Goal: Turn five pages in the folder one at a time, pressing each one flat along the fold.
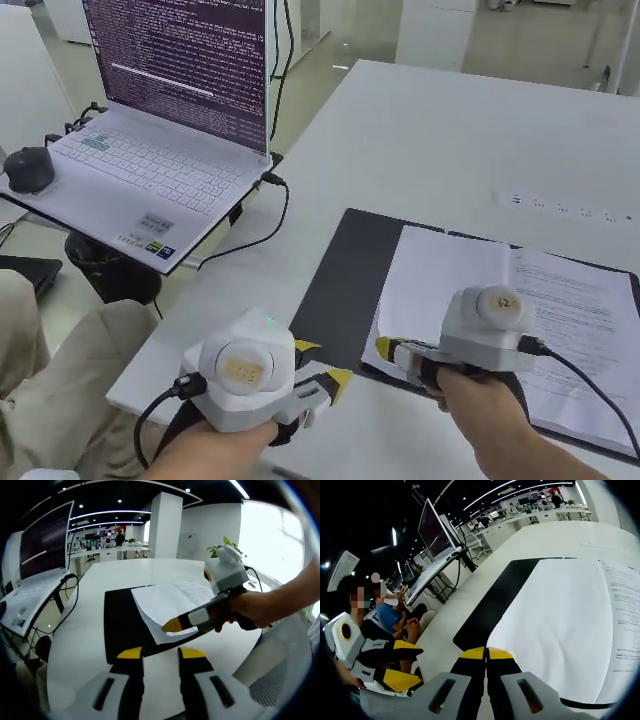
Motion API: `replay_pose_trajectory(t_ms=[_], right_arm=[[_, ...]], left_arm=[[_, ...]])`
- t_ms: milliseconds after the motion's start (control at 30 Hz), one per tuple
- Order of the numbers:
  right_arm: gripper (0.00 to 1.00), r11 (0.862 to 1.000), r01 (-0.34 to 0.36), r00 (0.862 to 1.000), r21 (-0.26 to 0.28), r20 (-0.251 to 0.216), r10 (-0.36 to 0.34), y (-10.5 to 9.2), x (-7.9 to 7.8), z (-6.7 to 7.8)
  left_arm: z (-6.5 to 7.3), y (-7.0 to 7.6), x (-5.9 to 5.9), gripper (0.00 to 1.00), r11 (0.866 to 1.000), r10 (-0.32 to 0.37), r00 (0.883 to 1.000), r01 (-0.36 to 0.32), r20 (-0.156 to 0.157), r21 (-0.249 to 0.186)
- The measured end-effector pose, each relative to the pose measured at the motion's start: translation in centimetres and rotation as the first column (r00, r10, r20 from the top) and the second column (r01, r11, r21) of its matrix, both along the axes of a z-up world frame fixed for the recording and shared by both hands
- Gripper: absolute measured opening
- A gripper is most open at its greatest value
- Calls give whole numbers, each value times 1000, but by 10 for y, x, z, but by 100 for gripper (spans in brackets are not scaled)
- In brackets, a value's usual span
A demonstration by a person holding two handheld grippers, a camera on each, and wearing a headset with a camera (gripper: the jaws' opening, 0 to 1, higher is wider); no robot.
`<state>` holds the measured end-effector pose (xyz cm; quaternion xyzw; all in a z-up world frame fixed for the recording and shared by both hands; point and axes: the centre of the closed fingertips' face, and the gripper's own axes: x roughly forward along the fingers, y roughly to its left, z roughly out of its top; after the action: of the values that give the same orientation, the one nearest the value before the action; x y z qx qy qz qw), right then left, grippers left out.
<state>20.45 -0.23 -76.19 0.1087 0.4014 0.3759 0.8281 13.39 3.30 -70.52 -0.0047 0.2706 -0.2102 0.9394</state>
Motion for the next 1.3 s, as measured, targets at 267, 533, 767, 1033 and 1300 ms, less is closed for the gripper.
replay_pose_trajectory(t_ms=[267,533,767,1033,1300], right_arm=[[0,1000,-1,999,-17,-39,0,5,-2,-16],[0,1000,13,997,-6,-81,-14,7,1,-28],[4,997,-26,997,68,-74,31,13,-6,-20],[11,987,15,999,161,-42,-8,-5,8,8],[9,979,119,992,166,-53,-111,-61,34,9]], left_arm=[[-6,3,-1,25,1000,15,1000,-15,-17,-9],[-11,7,0,25,1000,24,999,-24,-31,-4],[-19,3,4,25,1000,9,999,-9,-48,10],[-26,-23,26,25,998,-55,997,56,-54,23],[-51,-63,61,24,988,-135,988,140,-70,66]])
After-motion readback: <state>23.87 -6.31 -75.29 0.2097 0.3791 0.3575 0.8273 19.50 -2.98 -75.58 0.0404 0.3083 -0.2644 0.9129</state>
